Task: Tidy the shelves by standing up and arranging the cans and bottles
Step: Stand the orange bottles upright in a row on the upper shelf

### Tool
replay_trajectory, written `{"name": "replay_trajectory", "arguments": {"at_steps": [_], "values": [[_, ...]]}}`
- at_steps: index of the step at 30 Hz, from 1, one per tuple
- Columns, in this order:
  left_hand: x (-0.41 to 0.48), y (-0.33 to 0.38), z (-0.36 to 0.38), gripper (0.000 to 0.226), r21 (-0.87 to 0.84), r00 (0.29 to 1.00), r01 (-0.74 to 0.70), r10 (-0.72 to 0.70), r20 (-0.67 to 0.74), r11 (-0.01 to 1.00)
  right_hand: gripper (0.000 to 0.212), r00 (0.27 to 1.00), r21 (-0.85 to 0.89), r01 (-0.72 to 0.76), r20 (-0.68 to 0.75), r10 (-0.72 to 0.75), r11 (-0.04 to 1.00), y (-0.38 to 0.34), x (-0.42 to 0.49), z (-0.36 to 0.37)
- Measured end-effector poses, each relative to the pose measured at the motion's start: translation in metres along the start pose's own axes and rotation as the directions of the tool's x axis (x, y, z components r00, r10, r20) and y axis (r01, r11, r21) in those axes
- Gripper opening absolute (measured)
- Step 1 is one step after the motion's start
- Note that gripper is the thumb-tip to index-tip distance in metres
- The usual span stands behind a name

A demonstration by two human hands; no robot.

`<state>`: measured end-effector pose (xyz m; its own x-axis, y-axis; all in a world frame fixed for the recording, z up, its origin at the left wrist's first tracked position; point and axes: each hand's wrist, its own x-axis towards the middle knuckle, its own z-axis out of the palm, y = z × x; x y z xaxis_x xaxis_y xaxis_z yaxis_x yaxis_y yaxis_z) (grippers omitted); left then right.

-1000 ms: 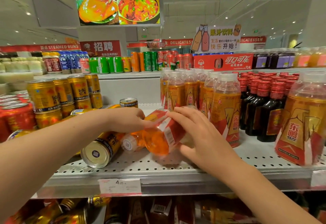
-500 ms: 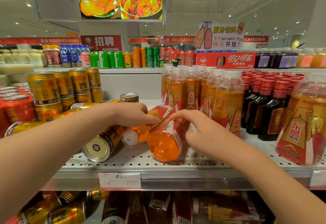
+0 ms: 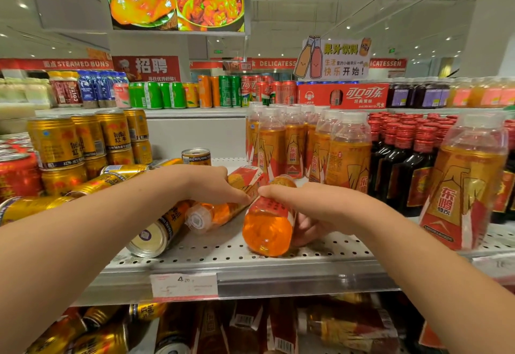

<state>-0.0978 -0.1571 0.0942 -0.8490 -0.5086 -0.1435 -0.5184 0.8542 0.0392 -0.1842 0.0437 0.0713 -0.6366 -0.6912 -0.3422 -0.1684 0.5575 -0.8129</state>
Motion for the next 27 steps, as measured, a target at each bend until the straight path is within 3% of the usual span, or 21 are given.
{"name": "replay_trajectory", "arguments": {"at_steps": [3,5,7,9,11,13,15,20,25,27], "values": [[0.000,0.001,0.004,0.076,-0.025,0.999,-0.022,0.022,-0.026,0.999,0.078,0.999,0.160,-0.002,0.038,-0.004,0.987,0.003,0.002,0.002],[-0.001,0.000,0.007,0.067,-0.063,0.998,-0.031,0.028,-0.056,0.998,0.079,0.998,0.150,0.059,0.001,-0.059,0.987,0.007,0.004,0.002],[-0.003,-0.001,0.008,0.065,-0.124,0.996,-0.040,0.029,-0.084,0.992,0.075,0.990,0.143,0.137,-0.051,-0.131,0.980,0.012,0.005,0.005],[-0.004,-0.001,0.009,0.069,-0.205,0.994,-0.065,0.045,-0.102,0.977,0.071,0.976,0.240,0.209,-0.119,-0.184,0.948,0.016,0.006,0.009],[-0.005,-0.001,0.010,0.080,-0.302,0.991,-0.101,0.069,-0.117,0.948,0.085,0.943,0.304,0.306,-0.224,-0.245,0.902,0.019,0.007,0.013],[-0.005,-0.001,0.009,0.082,-0.363,0.986,-0.119,0.068,-0.149,0.924,0.099,0.892,0.220,0.411,-0.298,-0.340,0.885,0.019,0.005,0.012],[-0.005,-0.002,0.008,0.075,-0.383,0.984,-0.124,0.063,-0.168,0.915,0.100,0.856,0.113,0.474,-0.293,-0.426,0.873,0.019,-0.001,0.011],[-0.011,0.001,0.000,0.067,-0.389,0.982,-0.139,0.075,-0.176,0.911,0.062,0.787,-0.061,0.545,-0.305,-0.535,0.836,0.029,-0.012,0.014],[-0.023,0.008,-0.018,0.065,-0.337,0.994,-0.087,0.057,-0.096,0.938,0.081,0.730,-0.154,0.543,-0.399,-0.555,0.825,0.047,-0.013,0.017],[-0.027,0.010,-0.025,0.054,-0.408,0.998,-0.057,0.064,0.005,0.911,0.085,0.720,-0.148,0.542,-0.426,-0.548,0.827,0.050,-0.011,0.018]]}}
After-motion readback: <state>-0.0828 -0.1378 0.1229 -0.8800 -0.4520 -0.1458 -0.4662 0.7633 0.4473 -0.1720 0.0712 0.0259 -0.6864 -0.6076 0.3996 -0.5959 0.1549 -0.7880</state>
